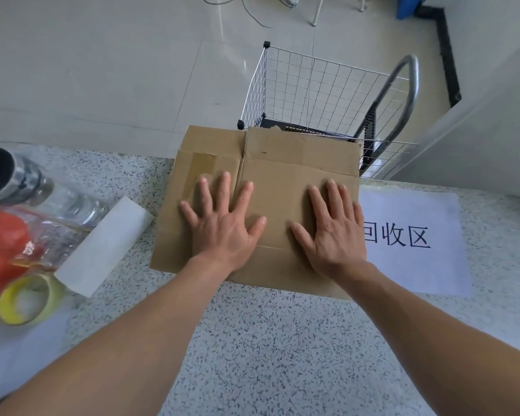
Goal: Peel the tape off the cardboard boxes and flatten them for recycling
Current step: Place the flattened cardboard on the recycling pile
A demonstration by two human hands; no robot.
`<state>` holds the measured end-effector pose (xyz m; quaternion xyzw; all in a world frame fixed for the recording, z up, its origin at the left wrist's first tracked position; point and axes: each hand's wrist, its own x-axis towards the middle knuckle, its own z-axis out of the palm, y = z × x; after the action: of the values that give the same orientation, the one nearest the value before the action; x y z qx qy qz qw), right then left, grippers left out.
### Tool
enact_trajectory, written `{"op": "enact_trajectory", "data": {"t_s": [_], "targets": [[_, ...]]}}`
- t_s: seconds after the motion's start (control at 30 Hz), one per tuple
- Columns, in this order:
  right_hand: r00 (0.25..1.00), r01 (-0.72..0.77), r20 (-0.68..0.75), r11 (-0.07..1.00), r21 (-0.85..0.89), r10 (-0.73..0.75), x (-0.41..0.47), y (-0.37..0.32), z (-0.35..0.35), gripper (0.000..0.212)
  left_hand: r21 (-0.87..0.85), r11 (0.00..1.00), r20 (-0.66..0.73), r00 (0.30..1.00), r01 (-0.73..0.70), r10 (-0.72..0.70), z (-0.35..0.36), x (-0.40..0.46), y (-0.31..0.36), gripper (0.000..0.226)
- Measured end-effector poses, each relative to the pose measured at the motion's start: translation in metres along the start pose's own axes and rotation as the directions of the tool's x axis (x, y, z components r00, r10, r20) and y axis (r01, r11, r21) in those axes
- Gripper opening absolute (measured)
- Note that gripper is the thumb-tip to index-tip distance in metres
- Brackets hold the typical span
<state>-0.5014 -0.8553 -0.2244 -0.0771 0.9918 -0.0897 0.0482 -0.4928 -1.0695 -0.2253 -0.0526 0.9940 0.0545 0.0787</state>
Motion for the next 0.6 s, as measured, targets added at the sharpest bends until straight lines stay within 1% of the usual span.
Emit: {"op": "enact_trajectory", "data": {"t_s": [0.17, 0.3, 0.4, 0.6], "targets": [[1.0, -0.001, 0.023, 1.0, 0.0, 0.001, 0.0, -0.001, -0.001, 0.082, 0.023, 1.0, 0.003, 1.0, 0.0, 0.0, -0.002, -0.001, 0.0, 0.075], [0.998, 0.012, 0.062, 1.0, -0.011, -0.012, 0.002, -0.002, -0.01, 0.084, 0.052, 0.999, 0.038, 0.999, 0.002, -0.004, -0.016, -0.003, 0.005, 0.074], [0.996, 0.028, 0.081, 1.0, 0.004, -0.028, -0.001, 0.0, -0.021, 0.081, 0.066, 0.998, 0.05, 0.999, -0.005, 0.001, -0.029, -0.009, 0.01, 0.074], [0.996, 0.077, 0.036, 0.993, 0.093, -0.081, -0.022, 0.002, -0.057, 0.072, 0.014, 0.999, 0.008, 0.999, -0.049, 0.048, -0.064, -0.029, 0.035, 0.066]]}}
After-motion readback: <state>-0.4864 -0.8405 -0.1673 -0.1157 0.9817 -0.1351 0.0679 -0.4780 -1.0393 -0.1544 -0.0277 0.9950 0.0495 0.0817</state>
